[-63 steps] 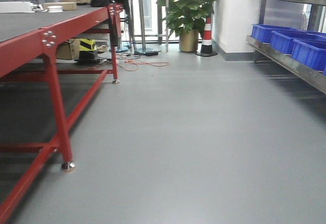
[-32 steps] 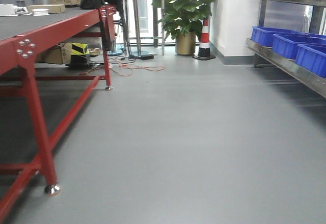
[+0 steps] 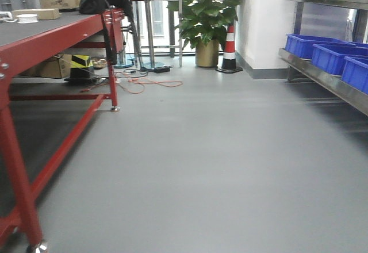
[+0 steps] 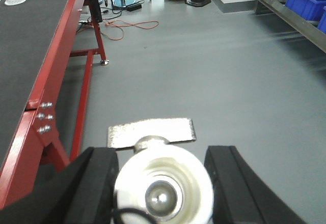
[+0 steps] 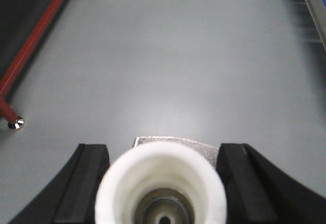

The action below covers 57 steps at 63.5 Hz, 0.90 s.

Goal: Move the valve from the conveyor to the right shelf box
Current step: 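Drive the base to the shelf of blue boxes holding both valves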

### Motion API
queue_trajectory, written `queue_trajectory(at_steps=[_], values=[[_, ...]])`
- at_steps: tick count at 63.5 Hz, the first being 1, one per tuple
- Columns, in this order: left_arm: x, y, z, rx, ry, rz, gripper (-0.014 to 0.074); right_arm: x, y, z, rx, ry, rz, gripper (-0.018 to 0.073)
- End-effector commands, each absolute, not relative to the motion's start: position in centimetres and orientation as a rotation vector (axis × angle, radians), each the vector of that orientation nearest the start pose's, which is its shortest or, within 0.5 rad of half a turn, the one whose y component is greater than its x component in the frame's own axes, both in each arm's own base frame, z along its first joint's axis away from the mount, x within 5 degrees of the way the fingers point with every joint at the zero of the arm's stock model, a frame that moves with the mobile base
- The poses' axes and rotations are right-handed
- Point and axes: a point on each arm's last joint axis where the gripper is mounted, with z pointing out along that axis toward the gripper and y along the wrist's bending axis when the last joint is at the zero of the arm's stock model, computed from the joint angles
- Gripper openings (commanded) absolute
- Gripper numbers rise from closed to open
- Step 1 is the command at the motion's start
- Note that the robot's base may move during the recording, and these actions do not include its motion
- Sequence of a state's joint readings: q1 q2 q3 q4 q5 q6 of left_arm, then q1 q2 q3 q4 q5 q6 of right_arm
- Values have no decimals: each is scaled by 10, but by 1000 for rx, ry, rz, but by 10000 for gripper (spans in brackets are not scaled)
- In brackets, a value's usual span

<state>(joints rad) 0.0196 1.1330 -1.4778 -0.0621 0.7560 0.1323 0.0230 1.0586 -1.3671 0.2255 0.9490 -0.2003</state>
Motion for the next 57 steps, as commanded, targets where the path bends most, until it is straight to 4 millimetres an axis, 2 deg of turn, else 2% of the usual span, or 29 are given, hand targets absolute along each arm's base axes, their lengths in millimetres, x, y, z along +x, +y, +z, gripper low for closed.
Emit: queue_trajectory(at_steps=[1,57], values=[[216,-1,501,85,1816,25,-111,192,20,472,-187,2004,154,-154],[216,-1,501,85,1816,25,-111,192,20,472,-187,2004,154,-154]])
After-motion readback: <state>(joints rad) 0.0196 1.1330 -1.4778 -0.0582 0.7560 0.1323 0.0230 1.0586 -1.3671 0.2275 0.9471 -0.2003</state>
